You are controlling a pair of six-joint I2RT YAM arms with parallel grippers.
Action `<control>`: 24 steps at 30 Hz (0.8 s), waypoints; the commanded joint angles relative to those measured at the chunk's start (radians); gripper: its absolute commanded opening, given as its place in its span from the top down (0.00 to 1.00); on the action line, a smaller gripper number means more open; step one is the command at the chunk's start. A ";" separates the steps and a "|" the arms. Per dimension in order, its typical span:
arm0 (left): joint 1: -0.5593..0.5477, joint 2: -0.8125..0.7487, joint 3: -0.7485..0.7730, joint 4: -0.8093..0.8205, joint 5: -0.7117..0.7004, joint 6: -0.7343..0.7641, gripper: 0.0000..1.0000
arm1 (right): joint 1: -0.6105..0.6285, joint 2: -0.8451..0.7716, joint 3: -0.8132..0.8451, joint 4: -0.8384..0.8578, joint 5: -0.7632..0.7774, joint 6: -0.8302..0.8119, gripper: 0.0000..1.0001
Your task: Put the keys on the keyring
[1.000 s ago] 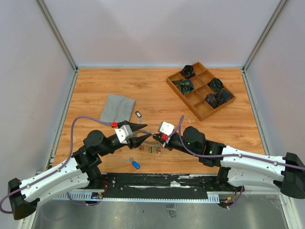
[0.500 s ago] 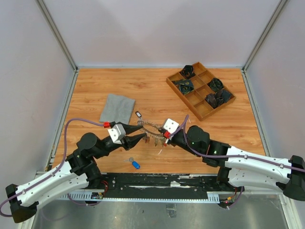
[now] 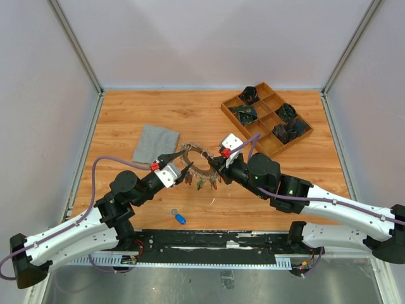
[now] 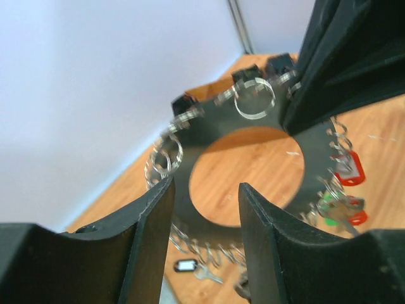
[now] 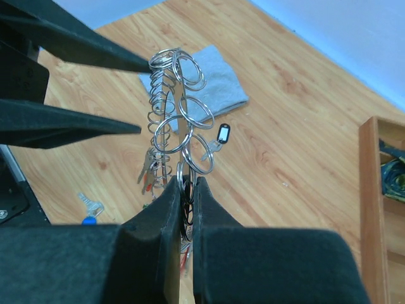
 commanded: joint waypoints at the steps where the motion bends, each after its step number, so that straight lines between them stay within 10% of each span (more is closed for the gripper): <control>1: -0.035 0.003 -0.006 0.192 -0.076 0.153 0.49 | 0.007 0.010 0.059 -0.038 0.003 0.111 0.99; 24: -0.186 0.099 0.015 0.169 -0.031 0.401 0.61 | 0.007 0.003 0.072 -0.028 -0.032 0.155 0.99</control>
